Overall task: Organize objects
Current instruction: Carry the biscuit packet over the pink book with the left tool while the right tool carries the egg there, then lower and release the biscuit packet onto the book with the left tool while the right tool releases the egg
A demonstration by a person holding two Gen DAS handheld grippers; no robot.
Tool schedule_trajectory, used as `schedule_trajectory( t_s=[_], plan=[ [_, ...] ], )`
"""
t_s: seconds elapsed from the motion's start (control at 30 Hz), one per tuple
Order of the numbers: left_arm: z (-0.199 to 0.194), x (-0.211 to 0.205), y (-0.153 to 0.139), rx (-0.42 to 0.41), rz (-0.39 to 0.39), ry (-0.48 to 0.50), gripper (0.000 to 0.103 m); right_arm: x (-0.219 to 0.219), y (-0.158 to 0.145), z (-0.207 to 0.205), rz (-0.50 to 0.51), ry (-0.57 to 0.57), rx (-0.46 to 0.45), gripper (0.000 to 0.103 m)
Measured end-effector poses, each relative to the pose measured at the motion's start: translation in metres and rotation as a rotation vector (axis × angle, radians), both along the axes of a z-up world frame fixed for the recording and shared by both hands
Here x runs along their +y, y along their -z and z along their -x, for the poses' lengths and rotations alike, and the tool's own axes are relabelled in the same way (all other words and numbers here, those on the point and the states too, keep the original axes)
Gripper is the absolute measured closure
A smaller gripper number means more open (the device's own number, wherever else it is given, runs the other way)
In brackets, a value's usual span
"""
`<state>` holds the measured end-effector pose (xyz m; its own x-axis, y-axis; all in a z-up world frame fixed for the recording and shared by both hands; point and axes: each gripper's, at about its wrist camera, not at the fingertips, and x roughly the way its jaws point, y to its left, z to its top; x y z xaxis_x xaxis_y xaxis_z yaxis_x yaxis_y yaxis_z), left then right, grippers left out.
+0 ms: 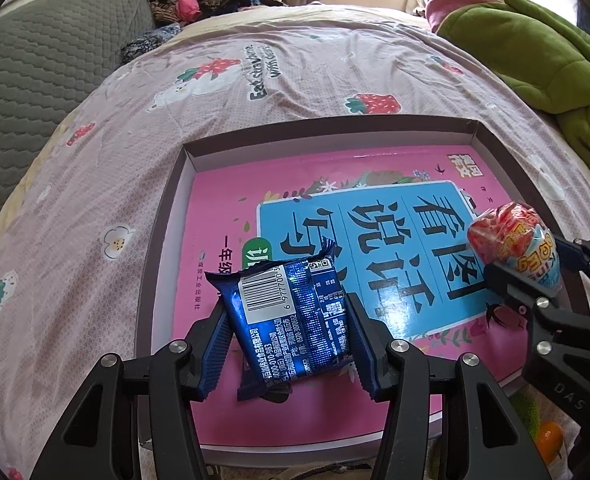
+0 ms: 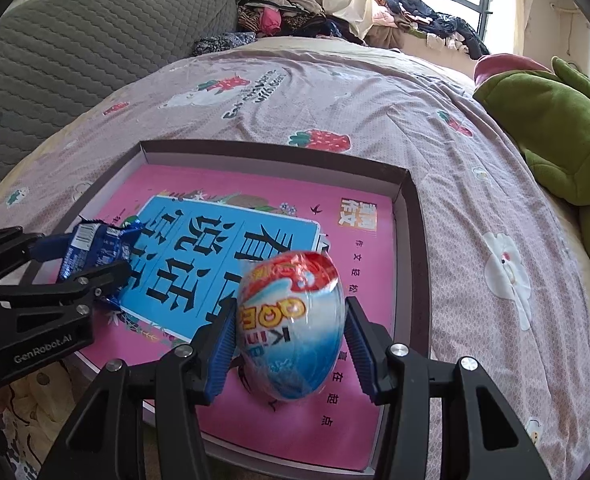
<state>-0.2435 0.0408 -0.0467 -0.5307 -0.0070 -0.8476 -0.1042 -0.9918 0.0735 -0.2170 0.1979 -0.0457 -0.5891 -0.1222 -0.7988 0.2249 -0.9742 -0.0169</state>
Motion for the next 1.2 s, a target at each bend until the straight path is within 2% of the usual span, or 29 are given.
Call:
schedule_trajectory(
  t_s=[0.13, 0.23, 0.3, 0.47, 0.53, 0.6, 0.9, 1.2],
  plan=[
    [-0.001, -0.002, -0.001, -0.006, -0.002, -0.006, 0.047, 0.001, 0.002, 0.002, 0.006, 0.004, -0.013, 0.05],
    [-0.003, -0.003, -0.003, -0.006, -0.006, -0.011, 0.046, 0.001, -0.001, 0.001, -0.002, 0.002, -0.005, 0.041],
    [-0.004, -0.004, -0.006, -0.003, -0.015, -0.015, 0.042, 0.0, -0.002, -0.001, -0.003, -0.004, -0.002, 0.039],
    [-0.01, -0.003, -0.017, 0.02, -0.023, -0.01, 0.04, -0.003, -0.006, -0.003, -0.012, -0.014, 0.004, 0.038],
    [-0.011, -0.003, -0.02, 0.02, -0.028, -0.012, 0.034, -0.003, -0.008, -0.005, -0.006, -0.016, 0.006, 0.037],
    [-0.014, -0.004, -0.024, 0.025, -0.032, -0.01, 0.032, -0.004, -0.011, -0.006, -0.005, -0.015, 0.013, 0.037],
    [-0.031, -0.009, -0.04, 0.048, -0.009, -0.025, 0.032, -0.006, -0.038, -0.021, 0.02, -0.029, 0.066, 0.037],
    [-0.052, -0.019, -0.064, 0.088, -0.034, -0.04, 0.032, -0.008, -0.072, -0.046, 0.061, -0.046, 0.13, 0.037]
  ],
)
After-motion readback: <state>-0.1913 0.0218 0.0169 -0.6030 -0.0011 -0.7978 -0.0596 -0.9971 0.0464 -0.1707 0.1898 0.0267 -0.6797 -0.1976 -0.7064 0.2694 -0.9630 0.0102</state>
